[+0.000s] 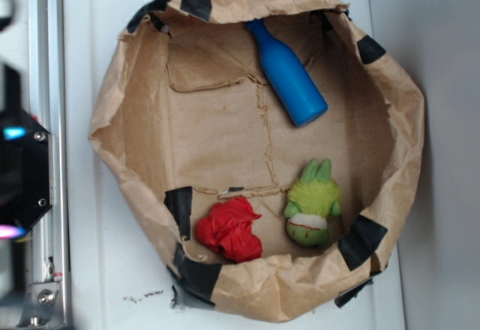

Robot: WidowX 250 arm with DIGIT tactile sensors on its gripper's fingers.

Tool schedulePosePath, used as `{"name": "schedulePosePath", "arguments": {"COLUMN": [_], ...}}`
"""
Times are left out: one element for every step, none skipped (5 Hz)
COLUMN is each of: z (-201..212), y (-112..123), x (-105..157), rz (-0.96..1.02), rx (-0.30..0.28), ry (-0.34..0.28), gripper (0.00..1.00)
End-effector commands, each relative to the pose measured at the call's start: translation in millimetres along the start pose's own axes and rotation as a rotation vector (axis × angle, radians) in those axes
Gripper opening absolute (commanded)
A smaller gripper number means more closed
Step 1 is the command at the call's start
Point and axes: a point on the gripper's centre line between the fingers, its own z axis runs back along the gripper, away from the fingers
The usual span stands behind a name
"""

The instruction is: Grab the red paper.

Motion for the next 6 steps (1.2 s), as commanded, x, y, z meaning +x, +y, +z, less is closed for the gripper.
{"name": "schedulePosePath", "arguments": {"z": [-25, -53, -74, -86, -101, -118], "y": [15, 3, 2, 15, 19, 23], "x": [87, 87, 78, 78, 78, 77], "rz": [-0.089, -0.31, -0.454, -0.426, -0.434, -0.43], "rx": [-0.084, -0.189, -0.209, -0.179, -0.135, -0.123], "ry": [-0.029, 0.038, 0.1, 0.108, 0.094, 0.069], "gripper": [1.0, 1.0, 1.0, 1.0, 1.0, 1.0]}}
